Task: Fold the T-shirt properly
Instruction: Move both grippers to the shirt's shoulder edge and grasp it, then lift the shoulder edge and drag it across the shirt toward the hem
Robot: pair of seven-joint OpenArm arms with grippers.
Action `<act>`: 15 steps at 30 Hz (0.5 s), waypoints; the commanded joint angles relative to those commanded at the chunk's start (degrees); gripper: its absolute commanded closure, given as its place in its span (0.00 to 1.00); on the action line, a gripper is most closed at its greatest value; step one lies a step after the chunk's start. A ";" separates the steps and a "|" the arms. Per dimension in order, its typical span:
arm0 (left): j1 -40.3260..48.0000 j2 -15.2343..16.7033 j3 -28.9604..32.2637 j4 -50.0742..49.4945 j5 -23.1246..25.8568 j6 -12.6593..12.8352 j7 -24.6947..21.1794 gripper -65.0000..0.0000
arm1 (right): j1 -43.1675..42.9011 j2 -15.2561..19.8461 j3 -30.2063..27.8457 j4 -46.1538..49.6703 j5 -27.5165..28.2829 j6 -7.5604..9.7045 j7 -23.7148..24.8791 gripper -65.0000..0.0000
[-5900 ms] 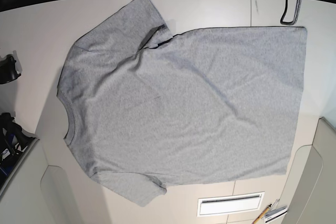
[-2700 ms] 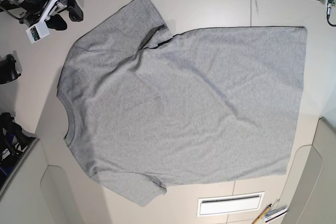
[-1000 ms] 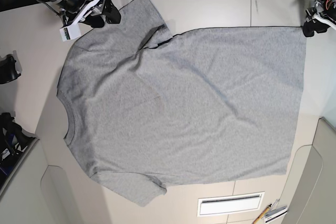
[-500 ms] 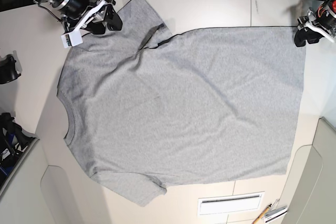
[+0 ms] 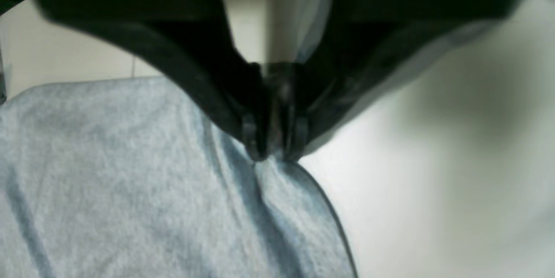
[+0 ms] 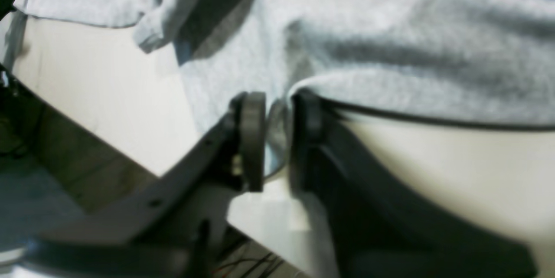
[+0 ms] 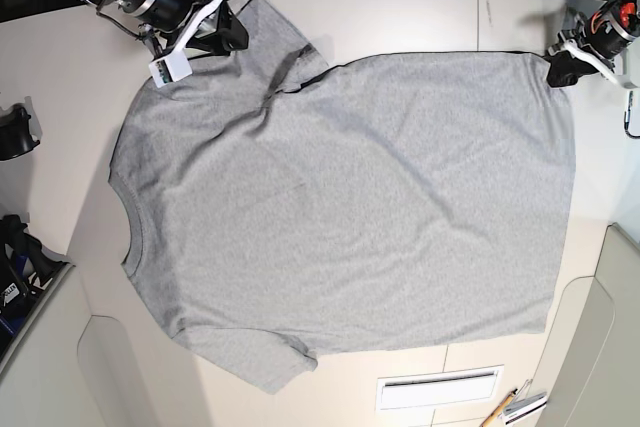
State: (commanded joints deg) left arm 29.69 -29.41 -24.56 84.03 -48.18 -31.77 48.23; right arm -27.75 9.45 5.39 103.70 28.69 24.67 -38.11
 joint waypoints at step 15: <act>0.17 -0.15 -8.41 6.56 -0.22 -8.23 2.84 1.00 | 0.52 0.02 4.44 0.35 2.75 4.39 -5.90 1.00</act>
State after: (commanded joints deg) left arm 29.87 -29.56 -32.97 90.59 -48.40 -40.00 51.07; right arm -27.22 9.47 9.82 104.05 31.44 29.06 -44.01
